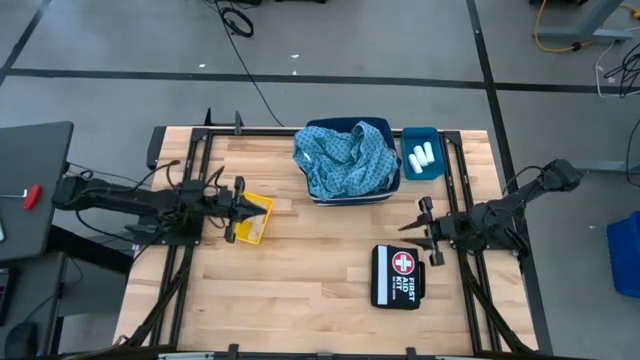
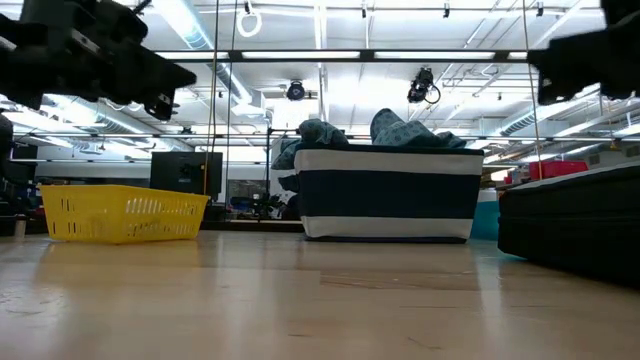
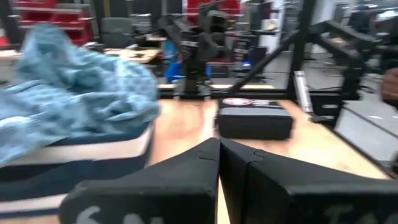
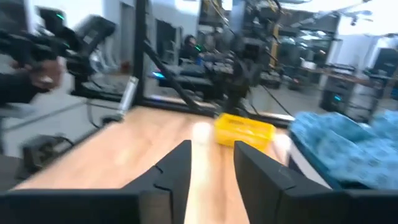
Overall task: Pick & place medical supplies in basket/bin
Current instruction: Return to Home Position
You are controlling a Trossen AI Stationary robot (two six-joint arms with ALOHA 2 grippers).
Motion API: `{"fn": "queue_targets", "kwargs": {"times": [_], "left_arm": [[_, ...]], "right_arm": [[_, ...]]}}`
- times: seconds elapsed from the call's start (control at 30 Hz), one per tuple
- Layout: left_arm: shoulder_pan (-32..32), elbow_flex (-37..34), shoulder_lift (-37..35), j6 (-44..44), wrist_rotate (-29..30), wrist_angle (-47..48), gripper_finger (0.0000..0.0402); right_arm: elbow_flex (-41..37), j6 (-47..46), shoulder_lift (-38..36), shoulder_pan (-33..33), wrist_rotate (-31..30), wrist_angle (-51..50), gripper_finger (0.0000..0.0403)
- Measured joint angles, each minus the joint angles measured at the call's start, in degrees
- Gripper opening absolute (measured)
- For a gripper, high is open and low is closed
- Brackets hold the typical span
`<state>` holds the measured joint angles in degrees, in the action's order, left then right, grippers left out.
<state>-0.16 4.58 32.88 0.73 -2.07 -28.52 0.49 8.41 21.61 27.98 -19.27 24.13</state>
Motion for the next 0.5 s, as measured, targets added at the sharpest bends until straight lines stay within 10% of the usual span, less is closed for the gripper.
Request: {"fn": "queue_targets", "kwargs": {"times": [0.5], "left_arm": [[16.03, 0.02, 1.84, -0.35, -1.99, 1.31, 0.0003]], "right_arm": [[0.00, -4.92, 0.00, -19.23, 13.88, -6.44, 0.0102]]}}
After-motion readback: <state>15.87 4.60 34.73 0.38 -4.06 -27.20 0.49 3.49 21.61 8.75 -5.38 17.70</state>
